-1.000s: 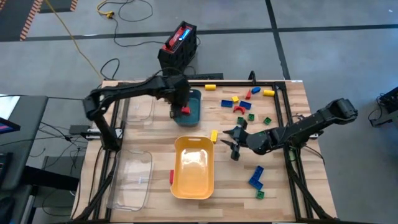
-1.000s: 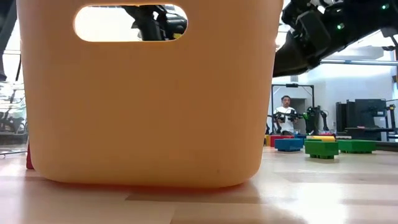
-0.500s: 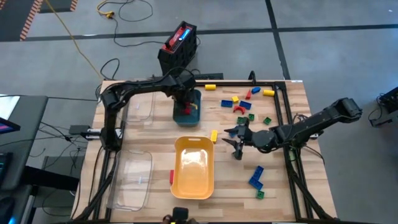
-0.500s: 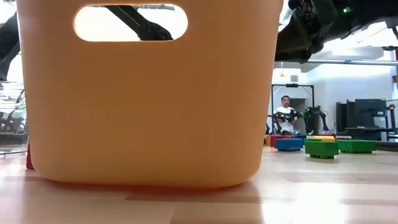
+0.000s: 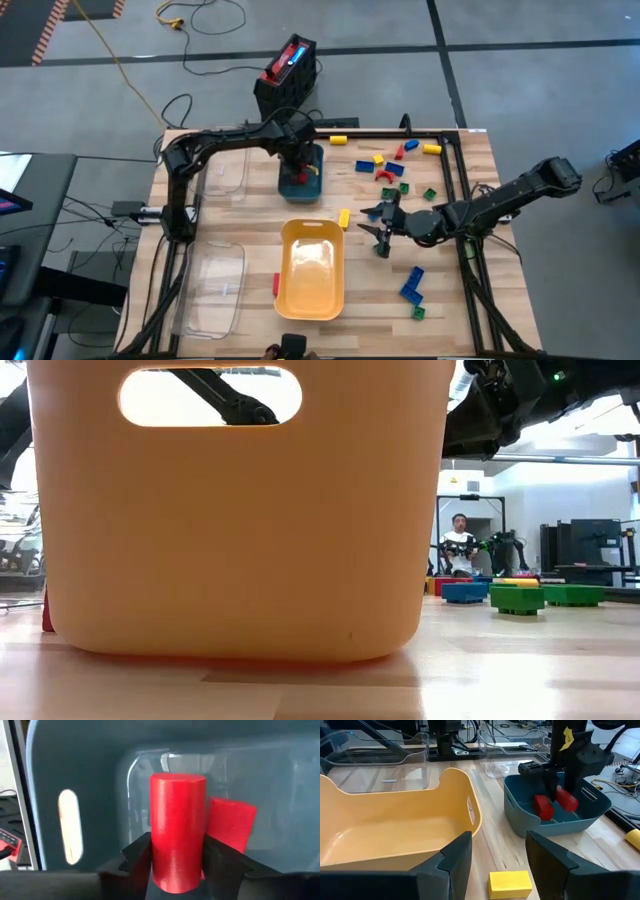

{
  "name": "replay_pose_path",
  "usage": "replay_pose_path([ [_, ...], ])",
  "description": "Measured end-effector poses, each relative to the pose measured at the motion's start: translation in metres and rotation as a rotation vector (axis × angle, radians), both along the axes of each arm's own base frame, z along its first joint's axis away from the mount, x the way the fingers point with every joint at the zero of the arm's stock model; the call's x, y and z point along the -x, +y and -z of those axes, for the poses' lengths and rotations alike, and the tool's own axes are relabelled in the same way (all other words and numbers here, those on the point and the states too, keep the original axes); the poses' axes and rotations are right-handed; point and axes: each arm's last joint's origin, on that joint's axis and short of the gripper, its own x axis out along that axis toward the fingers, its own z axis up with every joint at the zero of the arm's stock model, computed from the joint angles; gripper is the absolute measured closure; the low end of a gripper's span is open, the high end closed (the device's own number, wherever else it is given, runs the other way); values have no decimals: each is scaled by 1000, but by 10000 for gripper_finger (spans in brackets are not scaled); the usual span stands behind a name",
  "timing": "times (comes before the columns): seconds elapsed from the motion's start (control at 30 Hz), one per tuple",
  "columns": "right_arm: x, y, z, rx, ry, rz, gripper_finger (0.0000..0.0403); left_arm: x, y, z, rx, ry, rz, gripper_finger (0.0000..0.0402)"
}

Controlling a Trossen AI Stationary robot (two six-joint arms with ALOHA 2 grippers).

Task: Sort blocks
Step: Put the circular red wooden block into the blue bin, then put the rectangular red wooden block into the blue bin

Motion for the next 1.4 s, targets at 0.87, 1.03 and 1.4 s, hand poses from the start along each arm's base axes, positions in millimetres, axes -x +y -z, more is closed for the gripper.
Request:
replay_pose_path([
  [0.87, 1, -1, -1, -40, -13, 16, 205, 37, -69, -136, -132, -269, -17, 228],
  [1.03, 1, -1, -1, -57, -20, 21, 205, 63, -130, -137, -69, -258, 27, 229],
  [1.4, 3, 8, -2, -100, -48, 42, 205, 115, -245, -99, 72, -219, -15, 229],
])
